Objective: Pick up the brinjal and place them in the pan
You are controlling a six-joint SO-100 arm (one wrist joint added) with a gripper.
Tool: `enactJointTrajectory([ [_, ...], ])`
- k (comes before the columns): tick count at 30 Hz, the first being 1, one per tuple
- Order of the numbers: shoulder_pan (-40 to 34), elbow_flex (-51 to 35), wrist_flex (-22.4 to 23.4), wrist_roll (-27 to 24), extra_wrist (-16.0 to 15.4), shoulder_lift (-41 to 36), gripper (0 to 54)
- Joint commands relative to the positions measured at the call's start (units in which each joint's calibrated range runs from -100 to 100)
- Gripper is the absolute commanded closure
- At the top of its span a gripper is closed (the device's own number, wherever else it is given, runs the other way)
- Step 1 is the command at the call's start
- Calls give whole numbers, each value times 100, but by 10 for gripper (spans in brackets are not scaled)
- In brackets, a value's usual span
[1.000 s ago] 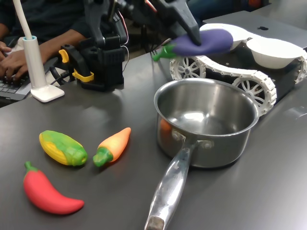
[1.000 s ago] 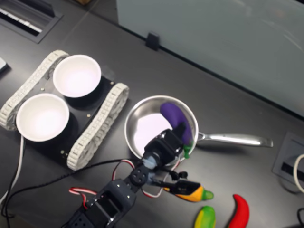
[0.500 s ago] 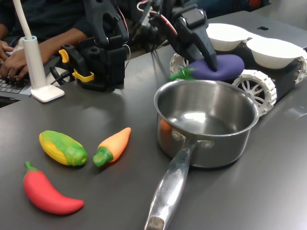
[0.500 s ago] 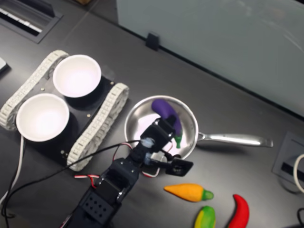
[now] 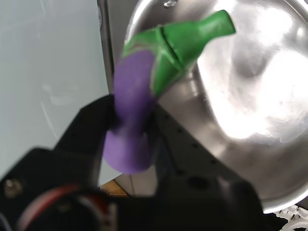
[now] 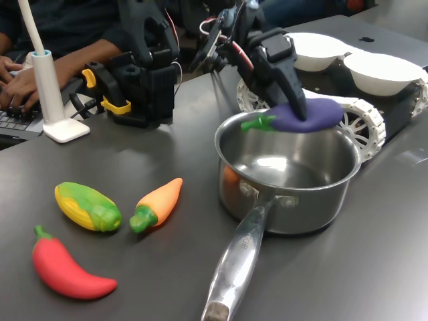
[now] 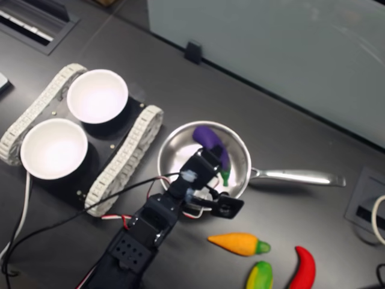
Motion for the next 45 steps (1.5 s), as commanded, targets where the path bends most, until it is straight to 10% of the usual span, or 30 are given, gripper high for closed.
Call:
enactJointTrajectory([
  [1,-200,-155,-367,-5,70,5,536],
  [24,-395,199,-836,54,104,292,536],
  [45,-739,390,-777,293,121,-3,279],
])
